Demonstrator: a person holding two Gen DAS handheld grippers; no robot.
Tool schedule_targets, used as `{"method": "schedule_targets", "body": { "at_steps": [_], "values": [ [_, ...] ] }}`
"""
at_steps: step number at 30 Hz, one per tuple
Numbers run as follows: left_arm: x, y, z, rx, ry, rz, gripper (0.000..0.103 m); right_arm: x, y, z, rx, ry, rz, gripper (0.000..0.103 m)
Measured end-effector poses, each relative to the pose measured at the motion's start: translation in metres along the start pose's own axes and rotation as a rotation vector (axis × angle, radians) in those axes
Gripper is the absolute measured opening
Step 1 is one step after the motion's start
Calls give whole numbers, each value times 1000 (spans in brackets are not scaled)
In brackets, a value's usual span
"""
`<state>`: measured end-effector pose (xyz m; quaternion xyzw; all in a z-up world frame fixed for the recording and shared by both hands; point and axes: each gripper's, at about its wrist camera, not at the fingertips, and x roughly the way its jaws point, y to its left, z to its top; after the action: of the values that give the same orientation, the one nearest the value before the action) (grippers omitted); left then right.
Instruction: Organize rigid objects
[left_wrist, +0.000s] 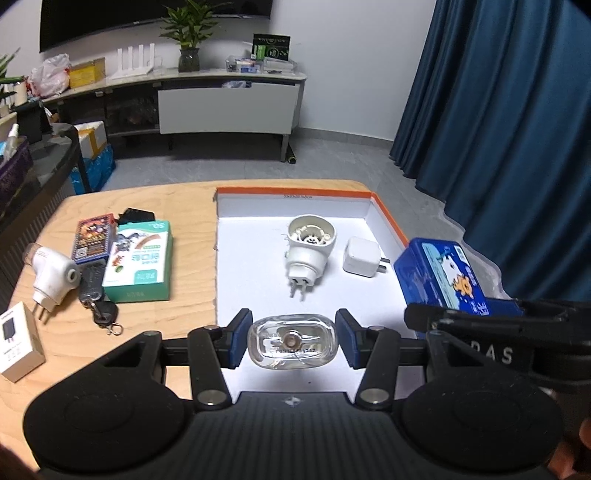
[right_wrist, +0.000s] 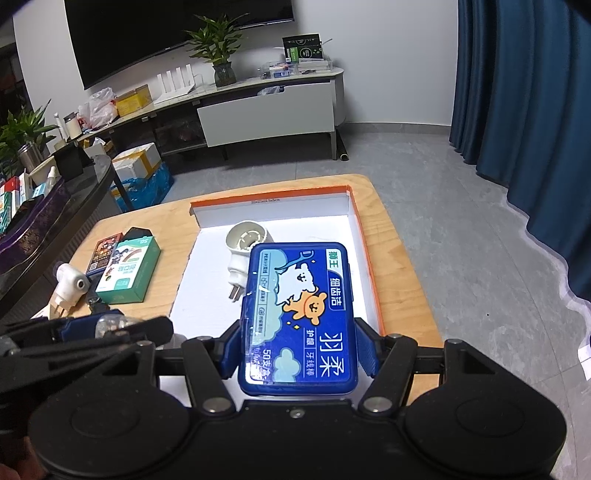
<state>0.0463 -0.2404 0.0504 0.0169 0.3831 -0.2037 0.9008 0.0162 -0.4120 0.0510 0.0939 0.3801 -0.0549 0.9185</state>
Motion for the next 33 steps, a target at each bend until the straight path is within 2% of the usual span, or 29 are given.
{"method": "schedule_targets", "body": {
  "at_steps": [14, 26, 33],
  "values": [
    [29, -17, 9, 23, 64, -46, 50, 37, -9, 31, -13, 84, 18, 73],
    [44, -17, 11, 35, 85, -31, 50, 56, -17, 31, 1, 122, -17, 73],
    [48, -11, 15, 27, 87, -17, 50, 56, -20, 33, 1, 115, -20, 73]
  ]
}}
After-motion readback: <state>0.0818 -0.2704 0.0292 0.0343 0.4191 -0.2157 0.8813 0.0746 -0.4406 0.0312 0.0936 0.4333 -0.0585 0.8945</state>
